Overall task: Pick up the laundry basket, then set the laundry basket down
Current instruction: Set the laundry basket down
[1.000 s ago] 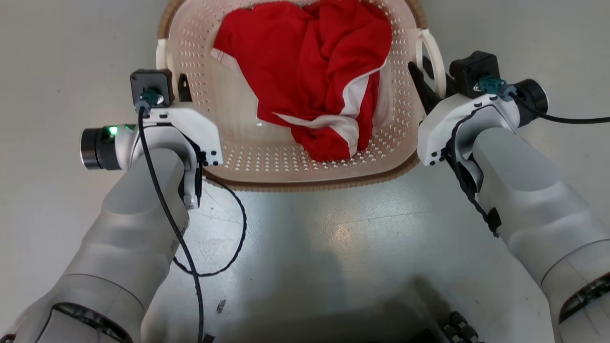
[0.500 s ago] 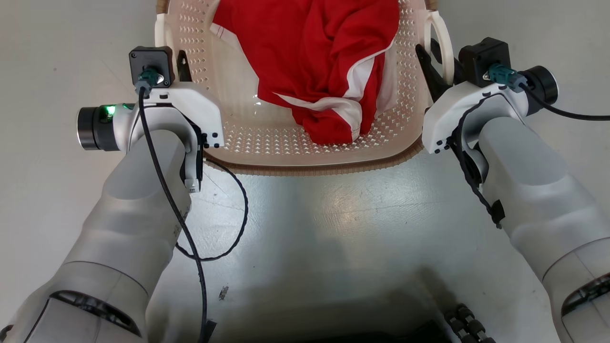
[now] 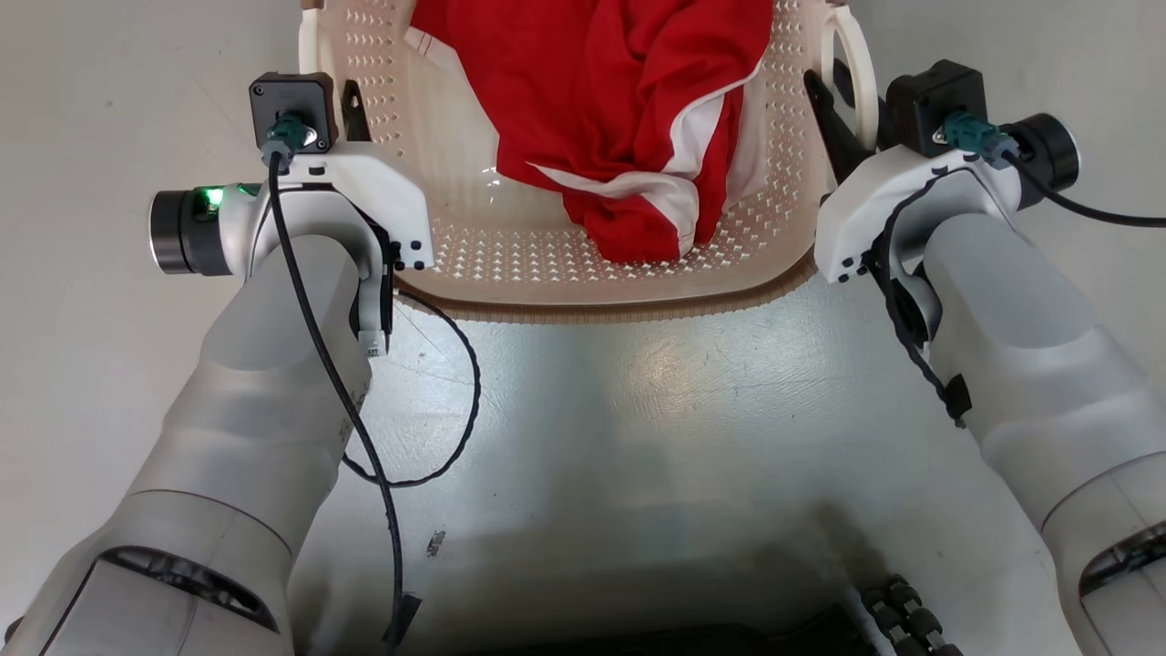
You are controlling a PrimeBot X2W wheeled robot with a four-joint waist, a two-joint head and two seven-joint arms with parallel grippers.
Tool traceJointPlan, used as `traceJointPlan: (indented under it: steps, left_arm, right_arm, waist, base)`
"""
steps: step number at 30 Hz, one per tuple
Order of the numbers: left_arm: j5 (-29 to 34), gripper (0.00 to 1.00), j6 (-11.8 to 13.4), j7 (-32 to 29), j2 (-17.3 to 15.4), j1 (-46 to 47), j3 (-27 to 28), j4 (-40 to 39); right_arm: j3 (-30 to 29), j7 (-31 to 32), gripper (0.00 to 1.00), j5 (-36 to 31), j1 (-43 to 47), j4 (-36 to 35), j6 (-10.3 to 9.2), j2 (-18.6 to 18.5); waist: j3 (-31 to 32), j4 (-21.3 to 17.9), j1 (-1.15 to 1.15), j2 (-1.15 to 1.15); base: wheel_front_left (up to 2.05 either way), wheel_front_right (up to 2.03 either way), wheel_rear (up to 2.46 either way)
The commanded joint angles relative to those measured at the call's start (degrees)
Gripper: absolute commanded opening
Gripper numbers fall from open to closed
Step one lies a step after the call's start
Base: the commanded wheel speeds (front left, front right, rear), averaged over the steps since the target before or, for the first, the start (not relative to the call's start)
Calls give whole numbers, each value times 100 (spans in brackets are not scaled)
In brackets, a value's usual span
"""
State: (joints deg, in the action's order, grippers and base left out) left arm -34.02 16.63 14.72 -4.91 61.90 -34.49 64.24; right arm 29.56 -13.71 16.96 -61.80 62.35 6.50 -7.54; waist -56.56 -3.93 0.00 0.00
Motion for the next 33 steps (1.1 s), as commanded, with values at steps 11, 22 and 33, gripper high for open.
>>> traceJointPlan:
  steps: [11, 22, 33]
  left_arm:
    - [295, 0, -27, 28, -77, 75, 248, -2]
    - [374, 100, -29, 28, -7, 92, 432, 140]
    - [465, 100, 21, 28, 58, 95, 587, 201]
  right_arm:
    - [-27, -129, 0, -365, 133, -168, 99, 109]
    - [-217, -129, 77, -559, 101, -186, 99, 78]
    - [-926, -129, 100, -1117, 327, -624, 99, 113]
  waist:
    - [-67, 35, 0, 0]
    - [-93, 36, 0, 0]
    - [-23, 49, 0, 0]
  base:
    - [0, 0, 0]
    - [0, 0, 0]
    - [0, 0, 0]
